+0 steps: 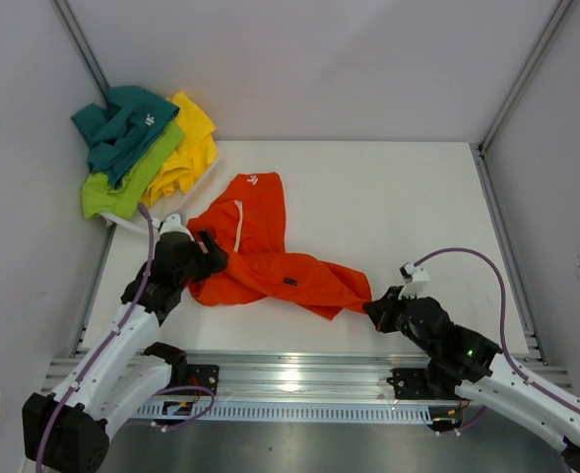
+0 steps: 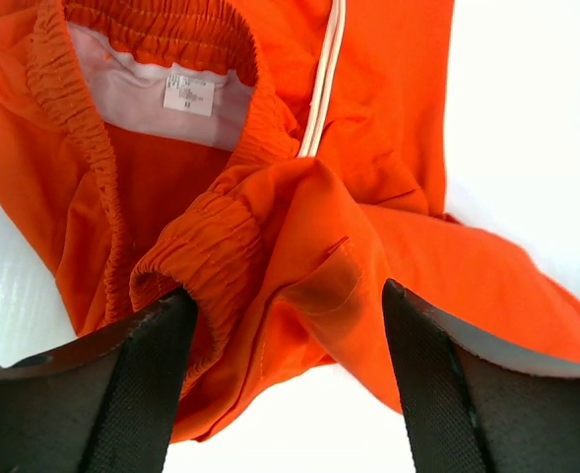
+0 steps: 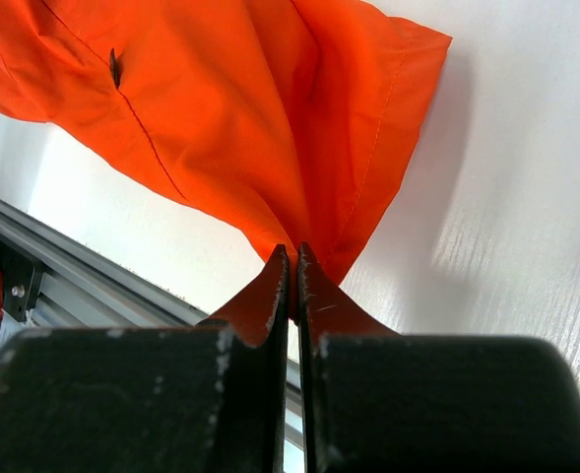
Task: Fold and stack the shorts
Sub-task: Flatten the shorts out
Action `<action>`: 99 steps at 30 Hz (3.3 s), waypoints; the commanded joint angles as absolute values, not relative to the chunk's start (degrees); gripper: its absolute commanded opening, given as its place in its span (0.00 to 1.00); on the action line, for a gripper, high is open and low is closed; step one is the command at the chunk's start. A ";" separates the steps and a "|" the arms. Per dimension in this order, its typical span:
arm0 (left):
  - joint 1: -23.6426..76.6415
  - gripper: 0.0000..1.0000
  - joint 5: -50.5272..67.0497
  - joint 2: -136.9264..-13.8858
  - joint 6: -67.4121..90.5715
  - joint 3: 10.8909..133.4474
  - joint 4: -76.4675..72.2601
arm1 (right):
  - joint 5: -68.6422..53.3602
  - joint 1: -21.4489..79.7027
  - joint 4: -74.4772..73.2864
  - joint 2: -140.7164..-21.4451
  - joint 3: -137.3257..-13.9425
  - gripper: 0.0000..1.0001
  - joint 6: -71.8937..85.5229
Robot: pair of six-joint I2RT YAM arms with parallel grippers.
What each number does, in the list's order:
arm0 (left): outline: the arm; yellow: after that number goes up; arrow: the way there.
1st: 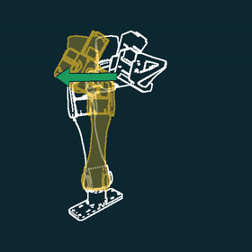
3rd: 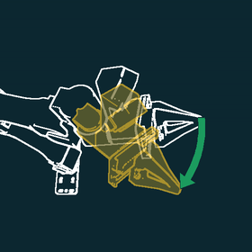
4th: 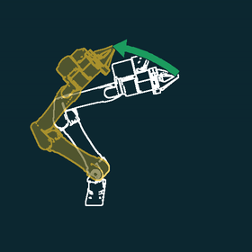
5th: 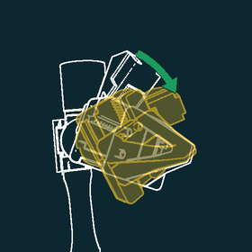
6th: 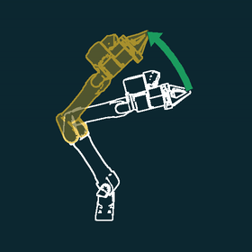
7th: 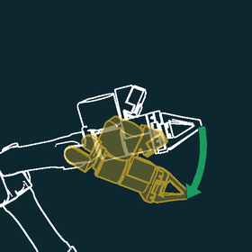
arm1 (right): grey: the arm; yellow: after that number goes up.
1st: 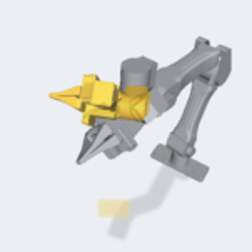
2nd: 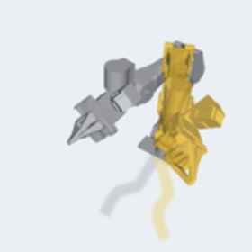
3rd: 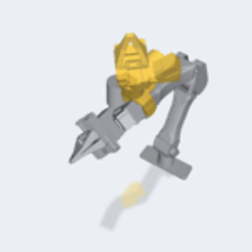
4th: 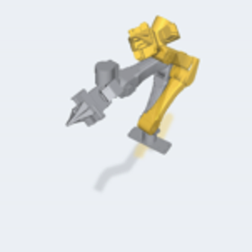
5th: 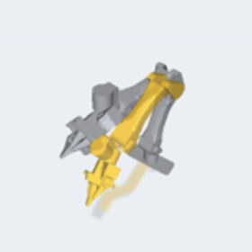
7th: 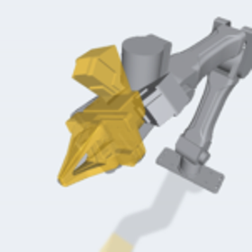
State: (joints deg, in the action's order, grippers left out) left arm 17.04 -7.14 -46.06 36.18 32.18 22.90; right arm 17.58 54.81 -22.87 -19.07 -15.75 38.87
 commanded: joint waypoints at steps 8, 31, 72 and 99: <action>8.62 0.57 -5.18 -44.39 44.10 24.90 10.13 | 18.90 55.11 -22.94 -17.67 -15.56 0.00 39.02; 3.52 0.65 -2.37 -39.37 52.20 18.20 0.44 | 20.04 55.11 -24.61 -14.94 -15.56 0.00 39.81; -3.59 0.00 7.11 -46.14 48.52 32.24 -1.76 | 26.89 55.11 -21.28 -20.91 -19.24 0.00 35.87; -9.58 0.16 15.30 -32.71 38.59 37.89 -3.87 | 28.38 52.48 -21.70 -27.77 -21.53 0.00 34.80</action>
